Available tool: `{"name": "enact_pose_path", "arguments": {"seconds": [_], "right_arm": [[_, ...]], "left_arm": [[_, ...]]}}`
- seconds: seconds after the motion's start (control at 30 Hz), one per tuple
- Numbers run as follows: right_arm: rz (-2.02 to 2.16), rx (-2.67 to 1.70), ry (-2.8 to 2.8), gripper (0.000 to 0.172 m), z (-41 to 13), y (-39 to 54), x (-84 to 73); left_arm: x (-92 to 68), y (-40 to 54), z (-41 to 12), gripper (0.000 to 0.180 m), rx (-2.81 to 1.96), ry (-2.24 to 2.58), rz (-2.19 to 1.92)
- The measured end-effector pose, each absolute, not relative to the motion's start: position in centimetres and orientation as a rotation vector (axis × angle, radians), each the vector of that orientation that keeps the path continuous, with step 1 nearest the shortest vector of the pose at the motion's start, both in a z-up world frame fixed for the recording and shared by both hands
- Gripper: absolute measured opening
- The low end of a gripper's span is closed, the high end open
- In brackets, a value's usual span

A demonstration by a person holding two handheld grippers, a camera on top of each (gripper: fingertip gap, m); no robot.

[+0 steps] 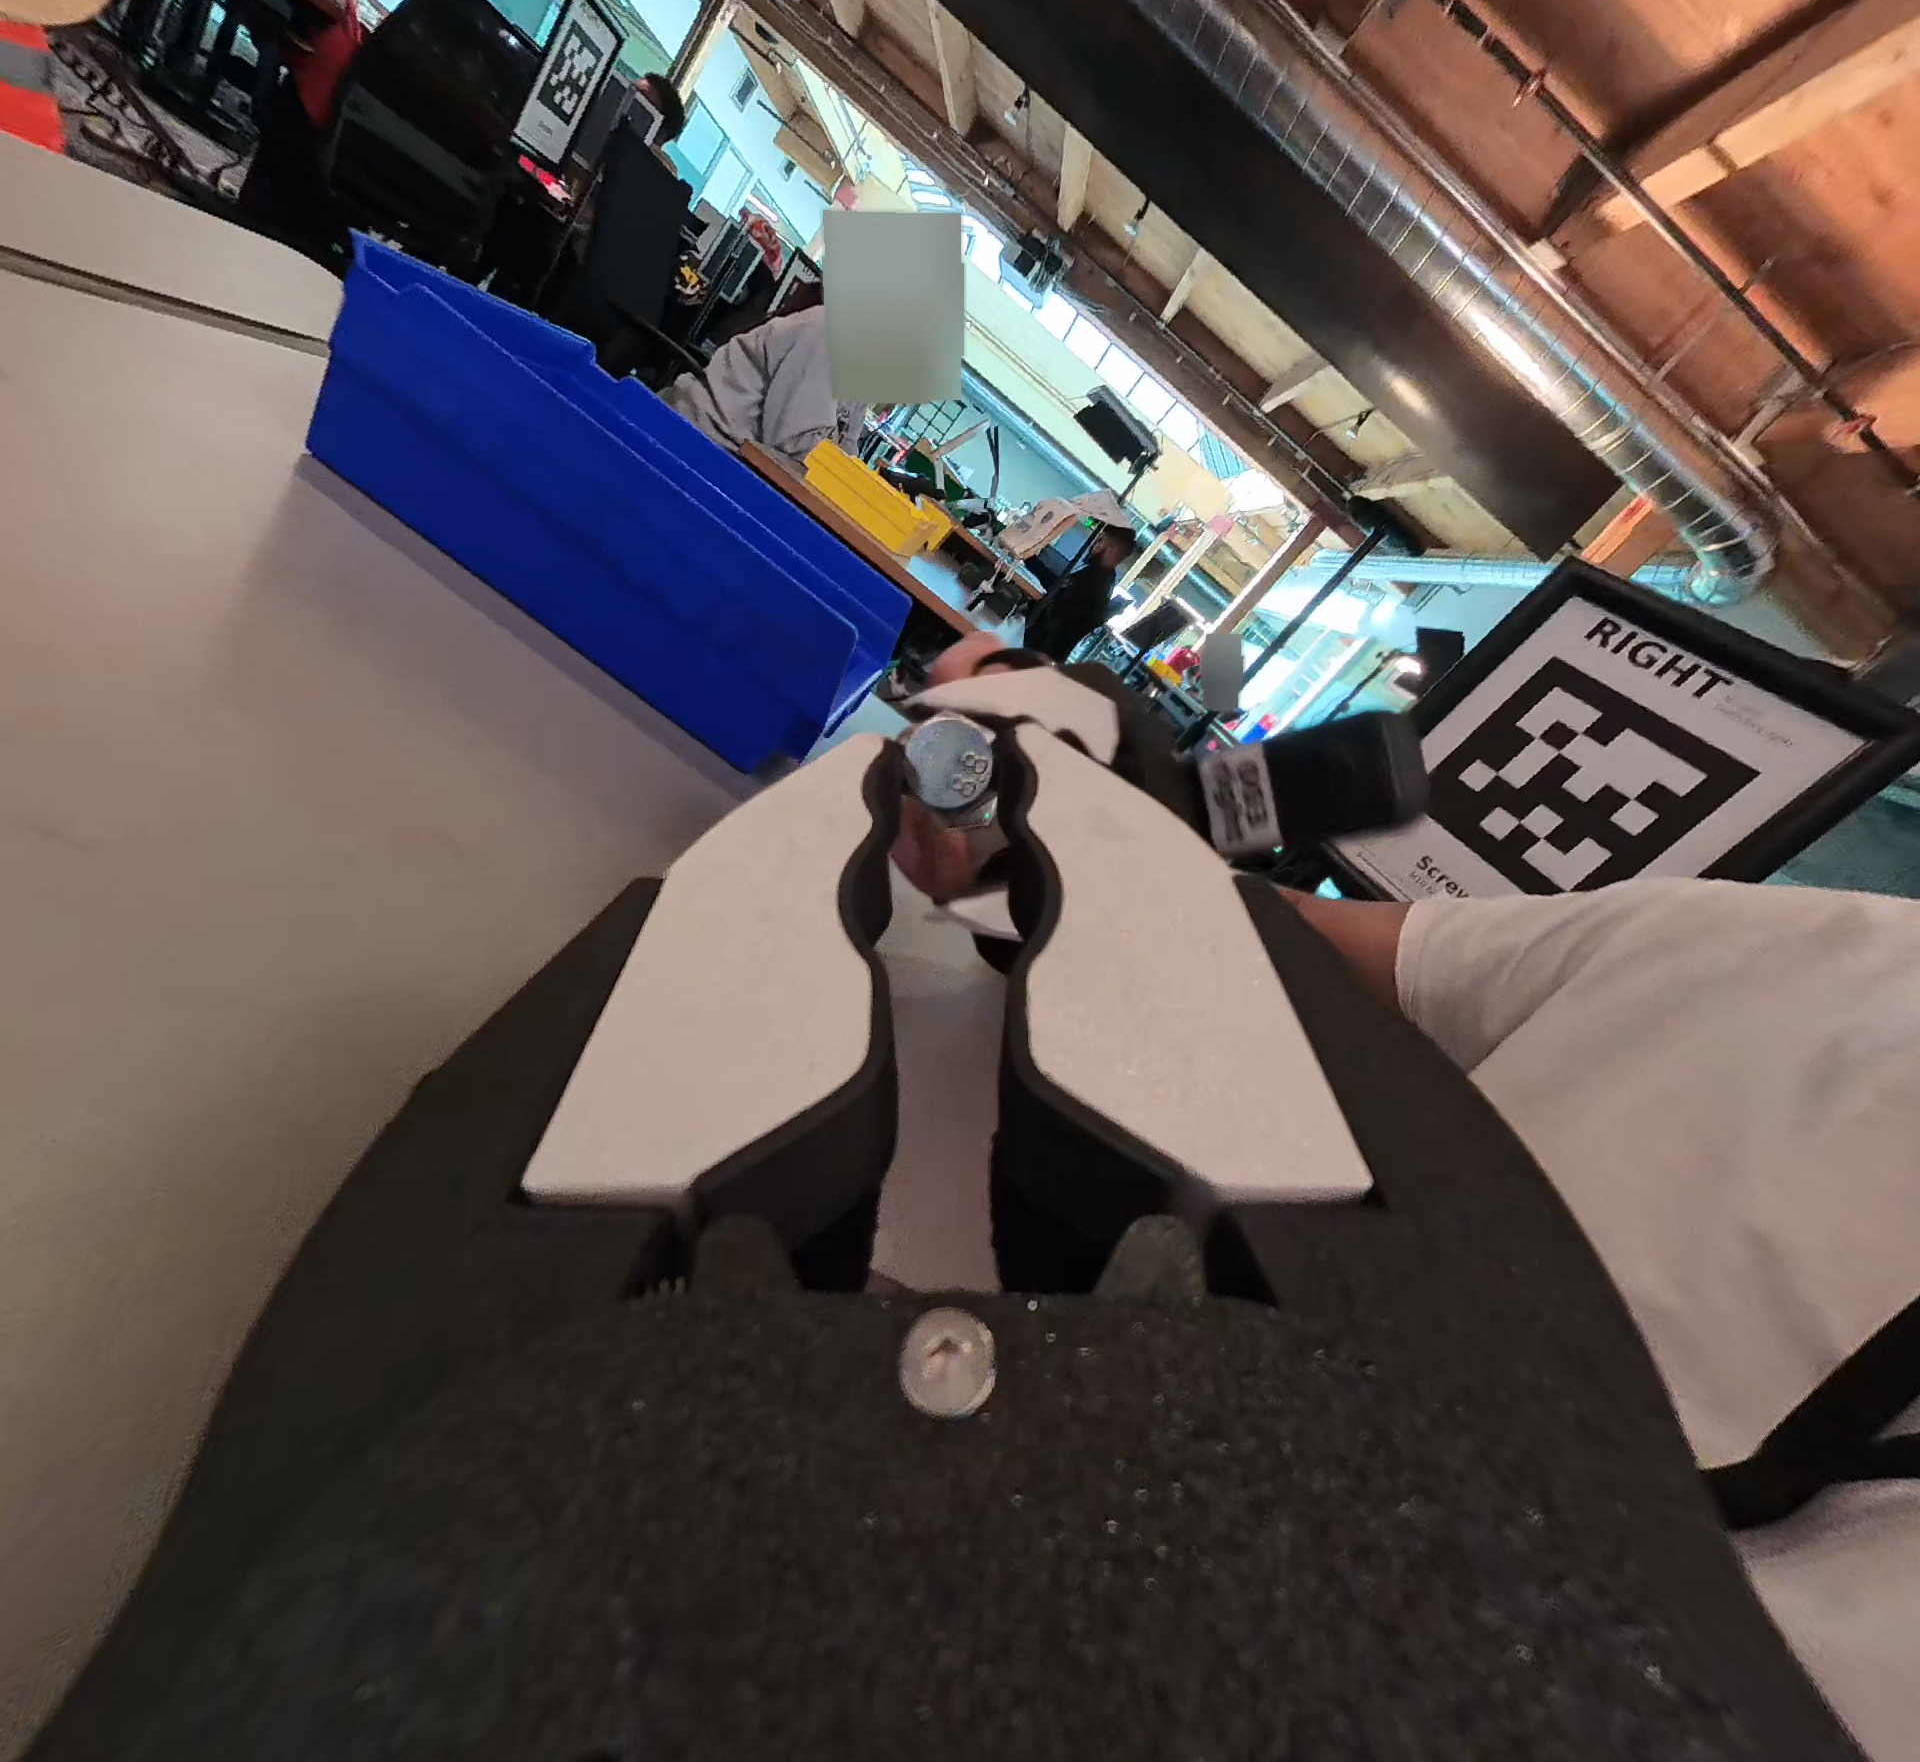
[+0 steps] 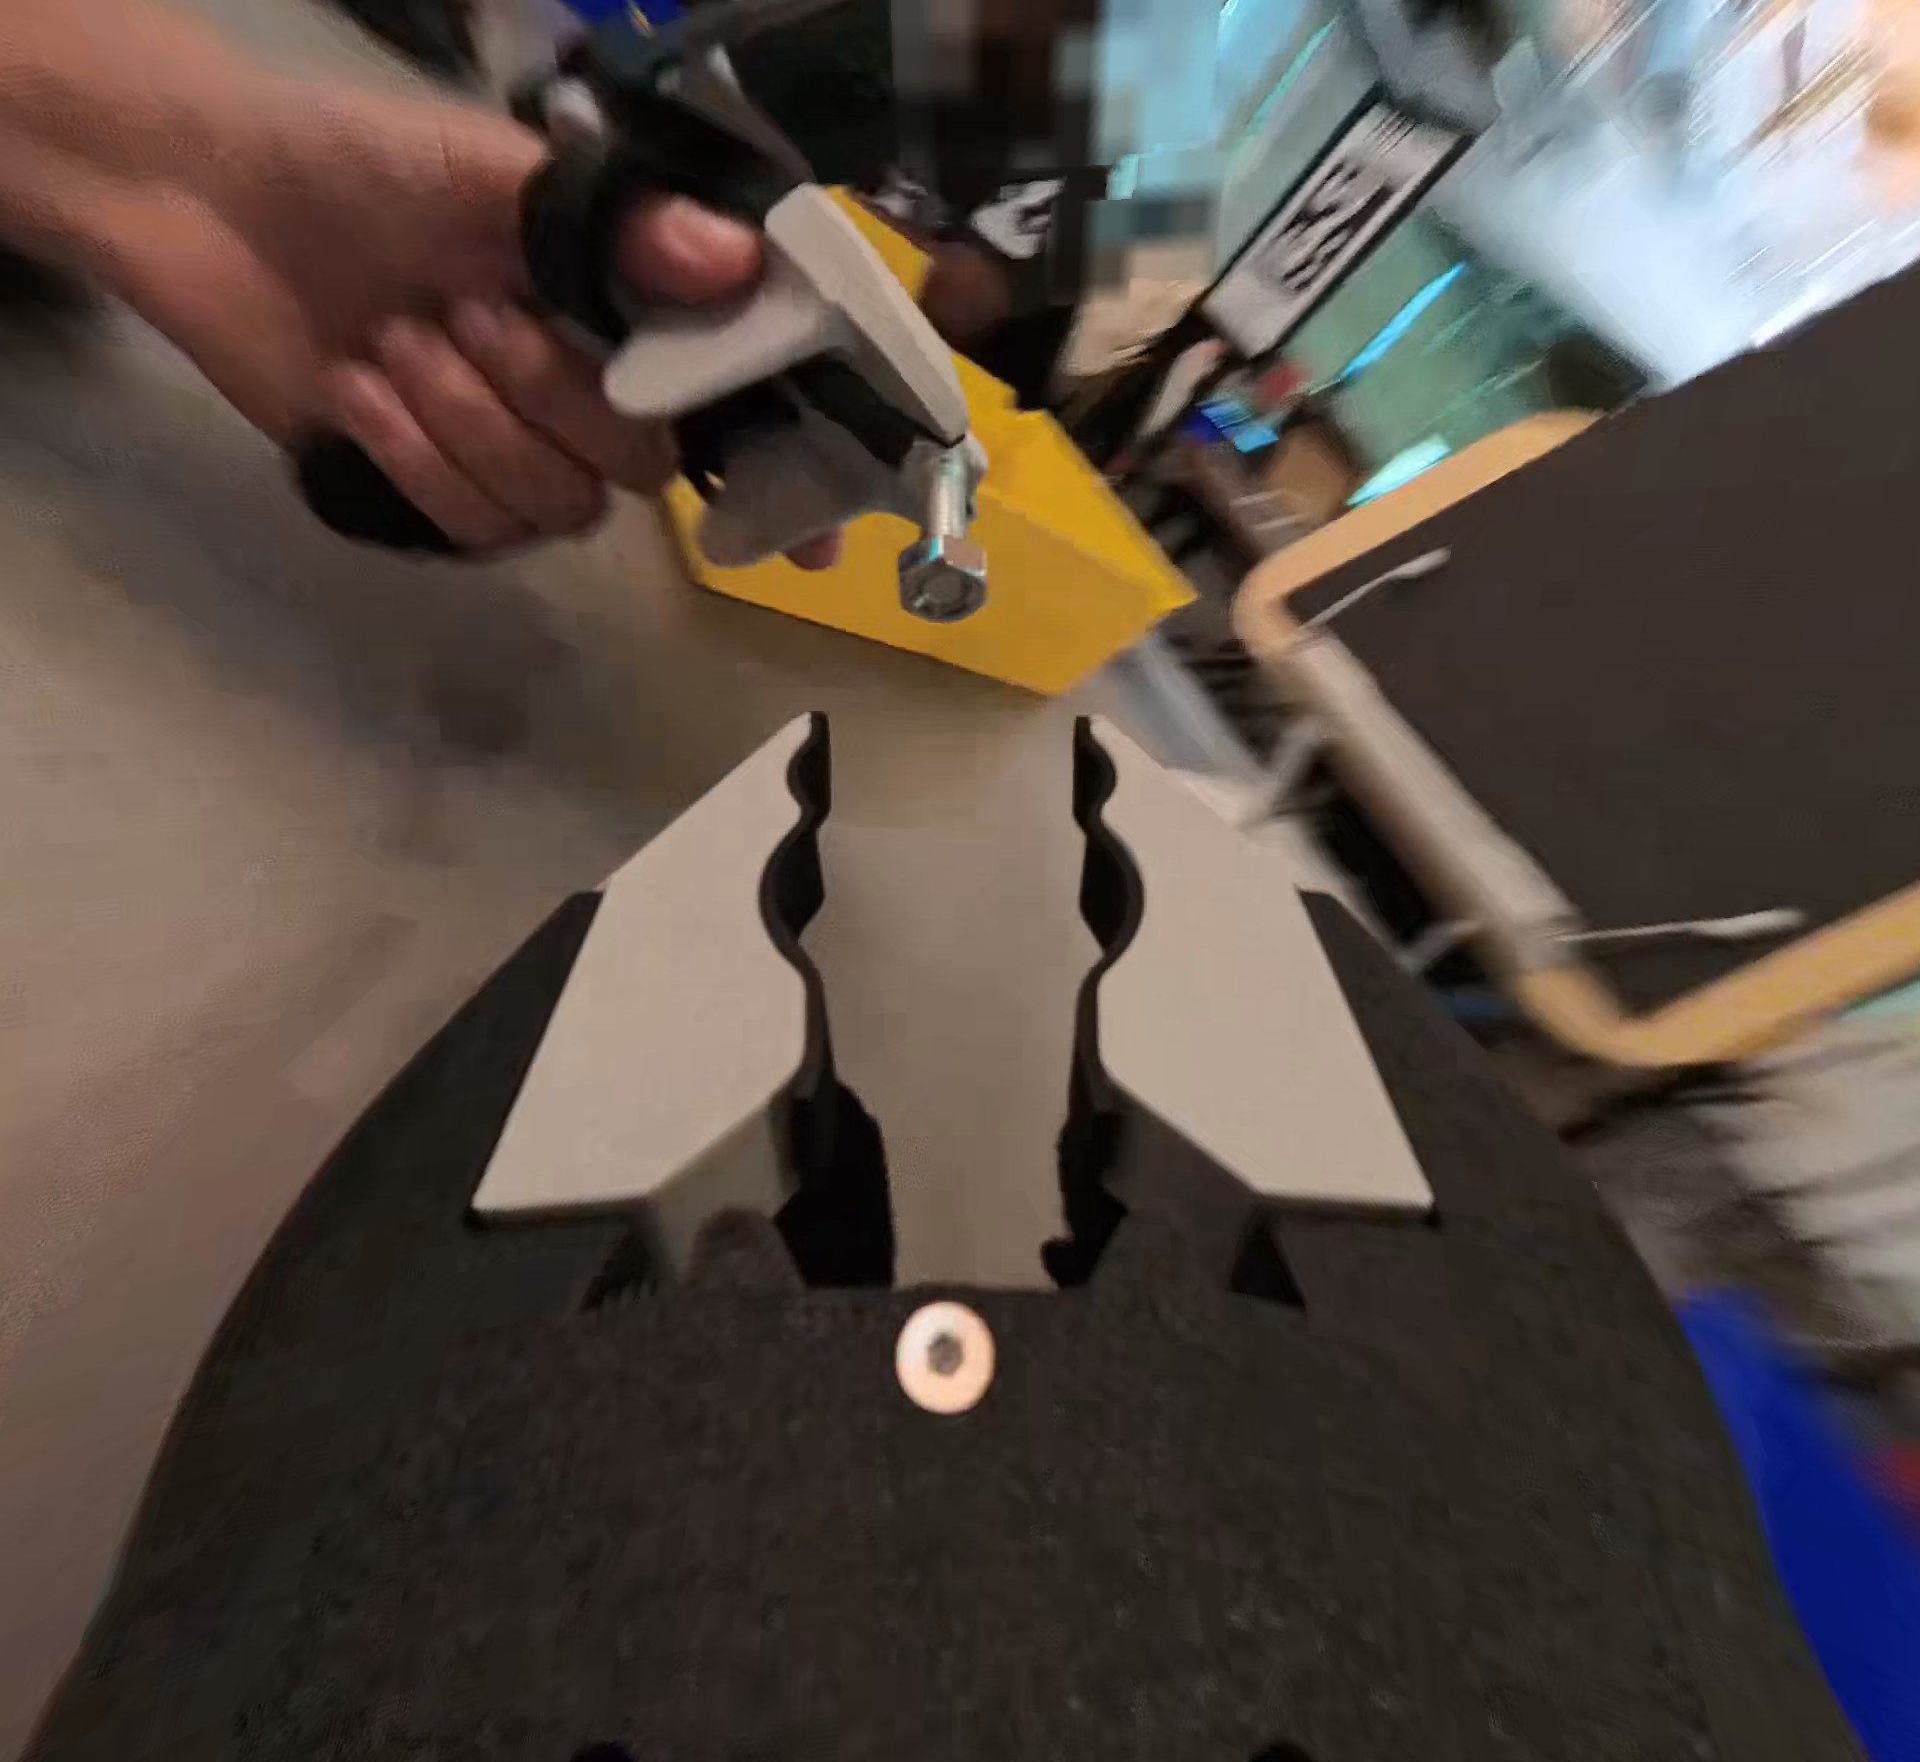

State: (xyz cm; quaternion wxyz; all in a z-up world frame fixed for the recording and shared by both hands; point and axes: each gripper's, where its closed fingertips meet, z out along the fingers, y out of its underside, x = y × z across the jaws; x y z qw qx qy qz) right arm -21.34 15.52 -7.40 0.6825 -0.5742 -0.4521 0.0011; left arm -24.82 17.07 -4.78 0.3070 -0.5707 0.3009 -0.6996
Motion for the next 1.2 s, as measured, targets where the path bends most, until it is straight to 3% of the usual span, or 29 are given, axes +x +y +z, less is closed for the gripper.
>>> {"name": "enact_pose_path", "arguments": {"seconds": [0.13, 0.27, 0.57, 0.7, 0.97, 1.1, 1.2], "right_arm": [[-0.520, -0.986, -1.146, 0.047, -6.8, 15.0, -21.3], [-0.694, -0.809, -1.186, 0.041, -6.3, 14.4, -22.2], [-0.601, -0.817, -1.184, 0.017, -6.2, 13.9, -22.8], [-0.170, -1.116, -1.113, 0.017, -6.5, 14.3, -22.6], [1.214, -1.631, -0.564, 0.017, -6.4, 14.2, -23.7], [1.894, -1.643, -0.069, 0.017, -5.9, 14.9, -23.4], [2.056, -1.589, 0.099, 0.017, -6.0, 14.8, -23.3]], "left_arm": [[-24.4, 16.6, -4.9, 0.017, -1.539, 0.793, -1.879], [-23.9, 15.7, -5.1, 0.016, -1.555, 0.789, -1.938], [-23.2, 14.6, -5.6, 0.016, -1.589, 0.792, -2.029], [-23.2, 14.6, -5.8, 0.017, -1.565, 0.896, -1.903], [-23.8, 14.7, -4.9, 0.017, -1.442, 0.978, -1.746], [-23.9, 15.1, -5.0, 0.017, -1.403, 1.023, -1.639], [-23.7, 15.0, -5.2, 0.017, -1.411, 1.030, -1.621]]}}
